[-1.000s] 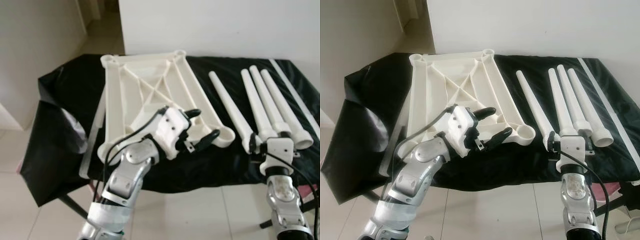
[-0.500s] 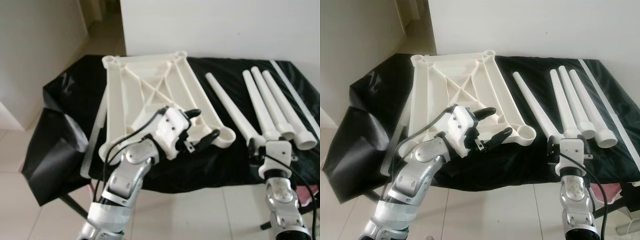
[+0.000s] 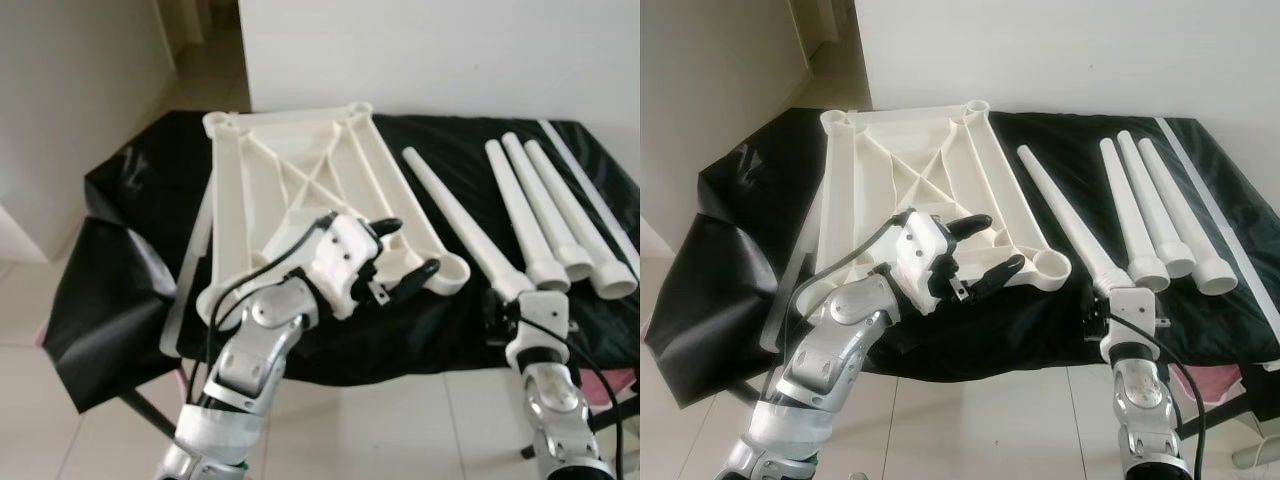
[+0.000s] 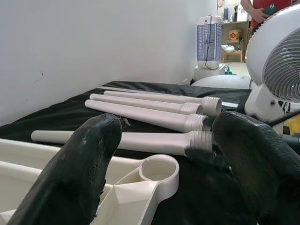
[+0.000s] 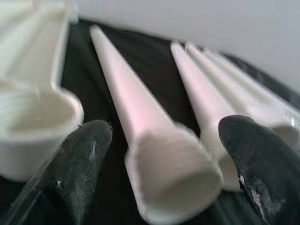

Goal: Building children table

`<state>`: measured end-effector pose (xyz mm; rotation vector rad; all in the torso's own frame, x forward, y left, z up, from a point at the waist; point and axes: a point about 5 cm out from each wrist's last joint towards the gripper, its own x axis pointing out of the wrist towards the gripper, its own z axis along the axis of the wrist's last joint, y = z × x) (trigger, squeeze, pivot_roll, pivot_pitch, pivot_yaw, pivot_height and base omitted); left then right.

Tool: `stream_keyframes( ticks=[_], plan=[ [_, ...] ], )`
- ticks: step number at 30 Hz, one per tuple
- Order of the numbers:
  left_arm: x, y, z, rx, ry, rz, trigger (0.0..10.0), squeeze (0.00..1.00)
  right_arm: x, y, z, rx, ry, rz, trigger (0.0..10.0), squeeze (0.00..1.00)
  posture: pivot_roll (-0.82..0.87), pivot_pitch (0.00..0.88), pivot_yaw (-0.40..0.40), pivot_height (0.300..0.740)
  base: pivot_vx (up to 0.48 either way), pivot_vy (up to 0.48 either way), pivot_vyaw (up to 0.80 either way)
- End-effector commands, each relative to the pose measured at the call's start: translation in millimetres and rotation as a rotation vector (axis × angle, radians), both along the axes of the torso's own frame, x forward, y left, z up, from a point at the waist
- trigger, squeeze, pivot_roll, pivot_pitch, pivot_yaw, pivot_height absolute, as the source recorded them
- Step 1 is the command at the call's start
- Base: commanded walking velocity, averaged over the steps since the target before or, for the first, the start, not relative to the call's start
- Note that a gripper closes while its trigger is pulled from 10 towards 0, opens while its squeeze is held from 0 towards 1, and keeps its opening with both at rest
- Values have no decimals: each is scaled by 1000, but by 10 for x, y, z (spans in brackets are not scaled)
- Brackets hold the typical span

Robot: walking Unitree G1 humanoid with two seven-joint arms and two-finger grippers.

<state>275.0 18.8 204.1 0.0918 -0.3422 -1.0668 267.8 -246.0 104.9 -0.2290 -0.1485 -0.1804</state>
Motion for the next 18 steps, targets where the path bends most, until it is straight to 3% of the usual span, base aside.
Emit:
stream_keyframes(
  ticks=[1,7,11,18],
  plan=[
    [-2,0,37,-12,-13,34,10000,0,4,19,52,30,-35,18,10000,0,-86,20,-4,740,0,0,0],
    [-2,-7,47,-4,-22,28,10000,0,83,-50,187,152,-57,-22,10000,0,-81,31,-10,740,0,0,0],
    [-28,-37,19,50,-51,2,10000,0,240,-68,244,264,31,-30,10000,0,-76,47,-13,740,0,0,0],
    [-60,-62,78,25,-34,-23,10000,0,365,-83,357,331,67,-25,10000,0,-76,62,-13,740,0,0,0]
  ],
)
